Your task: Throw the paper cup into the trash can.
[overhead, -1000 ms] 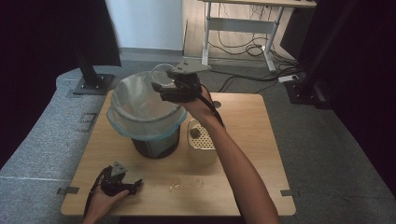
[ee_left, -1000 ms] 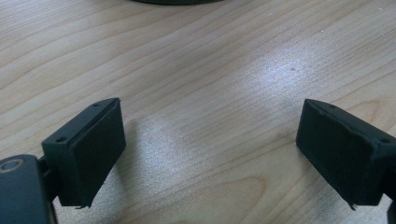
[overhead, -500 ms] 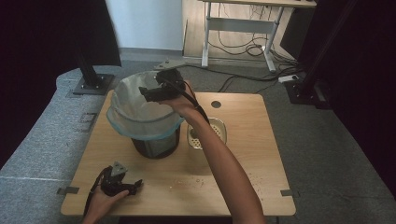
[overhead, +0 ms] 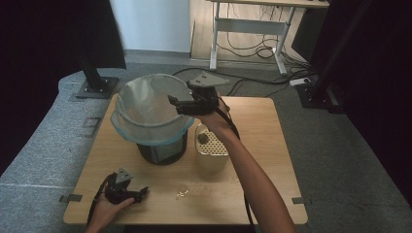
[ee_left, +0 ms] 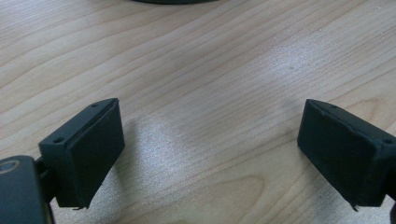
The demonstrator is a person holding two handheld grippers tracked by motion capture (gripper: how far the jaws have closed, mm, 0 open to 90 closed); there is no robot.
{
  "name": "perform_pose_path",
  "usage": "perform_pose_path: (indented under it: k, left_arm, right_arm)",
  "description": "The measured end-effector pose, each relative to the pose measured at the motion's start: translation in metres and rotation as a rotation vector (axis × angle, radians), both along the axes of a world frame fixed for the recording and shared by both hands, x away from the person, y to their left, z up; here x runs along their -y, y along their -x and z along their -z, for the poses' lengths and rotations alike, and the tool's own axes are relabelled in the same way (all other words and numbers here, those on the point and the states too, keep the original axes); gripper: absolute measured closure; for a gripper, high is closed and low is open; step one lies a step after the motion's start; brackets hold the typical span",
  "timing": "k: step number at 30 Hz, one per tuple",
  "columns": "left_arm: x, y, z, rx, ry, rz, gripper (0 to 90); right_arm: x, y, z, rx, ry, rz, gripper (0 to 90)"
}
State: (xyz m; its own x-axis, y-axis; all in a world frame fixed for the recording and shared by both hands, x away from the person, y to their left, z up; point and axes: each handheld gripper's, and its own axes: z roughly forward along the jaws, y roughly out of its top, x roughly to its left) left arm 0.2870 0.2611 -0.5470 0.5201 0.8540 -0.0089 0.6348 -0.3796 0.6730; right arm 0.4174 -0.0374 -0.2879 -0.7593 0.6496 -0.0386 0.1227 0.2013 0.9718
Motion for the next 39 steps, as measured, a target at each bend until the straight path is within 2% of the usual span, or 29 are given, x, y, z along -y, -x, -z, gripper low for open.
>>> perform_pose_path:
  k: [1,2,3,4,5,6,7,9,10,11,12,13,15,21,22,23,24,25,26,29,30,32,37,39]
  left_arm:
    - [0.0,0.0,0.0,0.0,0.0,0.0,6.6]
    - [0.0,0.0,0.0,0.001,-0.002,0.0,6.5]
    - [0.0,0.0,0.0,0.001,-0.002,0.0,6.3]
    - [0.0,0.0,0.0,0.001,-0.002,0.0,6.2]
    - [0.0,0.0,0.0,0.001,-0.002,0.0,6.2]
    - [0.0,0.0,0.0,0.0,-0.002,0.0,6.2]
    - [0.0,0.0,0.0,0.0,-0.002,0.0,6.1]
    - [0.0,0.0,0.0,0.0,-0.003,0.0,6.1]
    - [0.0,0.0,0.0,0.0,-0.003,0.001,6.1]
    - [0.0,0.0,0.0,0.0,-0.003,0.001,6.1]
    - [0.001,0.0,0.0,-0.001,-0.004,0.001,5.8]
    - [0.001,0.0,0.0,-0.001,-0.004,0.0,5.8]
    - [0.001,-0.001,0.0,-0.002,-0.005,-0.001,5.3]
    - [0.002,-0.002,0.0,-0.007,-0.005,-0.001,4.0]
    - [0.002,-0.003,0.0,-0.009,-0.007,0.0,3.8]
    - [0.002,-0.003,0.0,-0.009,-0.007,0.0,3.7]
    - [0.002,-0.003,0.0,-0.007,-0.005,-0.004,3.7]
    - [0.002,-0.003,0.0,-0.007,-0.005,-0.004,3.7]
    - [0.002,-0.003,0.0,-0.008,-0.004,-0.005,3.7]
    - [0.002,-0.003,0.0,-0.007,-0.004,-0.007,3.8]
    - [0.002,-0.003,0.0,-0.008,-0.004,-0.007,3.8]
    - [0.002,-0.004,0.0,-0.008,-0.003,-0.009,3.7]
    - [0.003,-0.005,0.0,-0.009,-0.006,-0.01,3.1]
    - [0.003,-0.005,0.0,-0.009,-0.007,-0.008,2.9]
  right_arm:
    - [0.0,0.0,0.0,0.0,0.0,0.0,21.5]
    - [0.015,0.006,0.006,0.005,-0.015,0.003,21.6]
    - [0.015,0.006,0.006,0.005,-0.015,0.003,21.6]
    - [0.031,0.014,0.013,0.007,-0.033,0.005,22.0]
    - [0.031,0.014,0.013,0.007,-0.033,0.005,22.0]
    - [0.048,0.024,0.022,0.028,-0.029,0.0,23.3]
    - [0.048,0.024,0.022,0.028,-0.029,0.0,23.3]
    - [0.066,0.034,0.034,0.038,-0.018,-0.007,23.8]
    - [0.085,0.043,0.049,0.022,-0.024,-0.009,24.1]
    - [0.085,0.043,0.049,0.022,-0.024,-0.009,24.1]
    - [0.103,0.051,0.066,0.006,-0.027,0.003,24.4]
    - [0.103,0.051,0.066,0.006,-0.027,0.003,24.4]
    - [0.121,0.062,0.084,-0.015,-0.037,0.018,25.0]
    - [0.154,0.085,0.13,-0.043,-0.038,0.072,25.7]
    - [0.163,0.093,0.149,-0.071,-0.043,0.096,25.8]
    - [0.163,0.093,0.149,-0.071,-0.043,0.096,25.8]
    - [0.168,0.097,0.167,-0.091,-0.03,0.114,25.8]
    - [0.169,0.099,0.175,-0.104,-0.025,0.123,25.8]
    - [0.169,0.099,0.175,-0.104,-0.025,0.123,25.8]
    - [0.173,0.1,0.203,-0.149,-0.013,0.151,26.2]
    - [0.173,0.1,0.203,-0.149,-0.013,0.151,26.2]
    - [0.174,0.098,0.215,-0.178,0.009,0.171,26.6]
    - [0.176,0.098,0.218,-0.174,0.004,0.181,26.8]
    - [0.178,0.1,0.224,-0.181,0.006,0.2,26.6]
